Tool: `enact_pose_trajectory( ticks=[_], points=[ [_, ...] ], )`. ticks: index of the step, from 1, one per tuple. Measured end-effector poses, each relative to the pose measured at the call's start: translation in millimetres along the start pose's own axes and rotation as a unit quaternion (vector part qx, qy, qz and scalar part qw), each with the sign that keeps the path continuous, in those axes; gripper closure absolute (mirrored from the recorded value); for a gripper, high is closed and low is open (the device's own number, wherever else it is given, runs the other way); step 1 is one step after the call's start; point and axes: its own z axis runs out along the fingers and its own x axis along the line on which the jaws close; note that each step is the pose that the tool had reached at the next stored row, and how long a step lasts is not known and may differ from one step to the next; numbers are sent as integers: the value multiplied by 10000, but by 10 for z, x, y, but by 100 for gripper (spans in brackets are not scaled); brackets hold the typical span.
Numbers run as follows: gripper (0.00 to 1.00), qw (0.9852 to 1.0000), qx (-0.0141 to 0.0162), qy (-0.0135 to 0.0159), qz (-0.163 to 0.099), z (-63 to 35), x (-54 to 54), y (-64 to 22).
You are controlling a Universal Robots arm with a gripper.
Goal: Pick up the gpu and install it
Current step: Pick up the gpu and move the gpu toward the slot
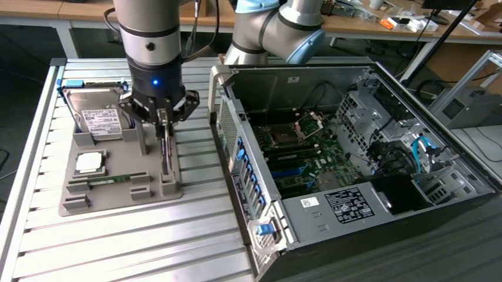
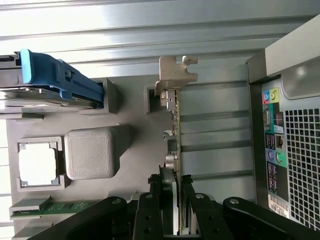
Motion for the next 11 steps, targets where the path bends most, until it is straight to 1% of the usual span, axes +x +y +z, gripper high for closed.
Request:
enact_pose_trajectory(
  ticks=[11],
  points=[
    [73,10000,0,0,0,-110,-3,5]
  ],
)
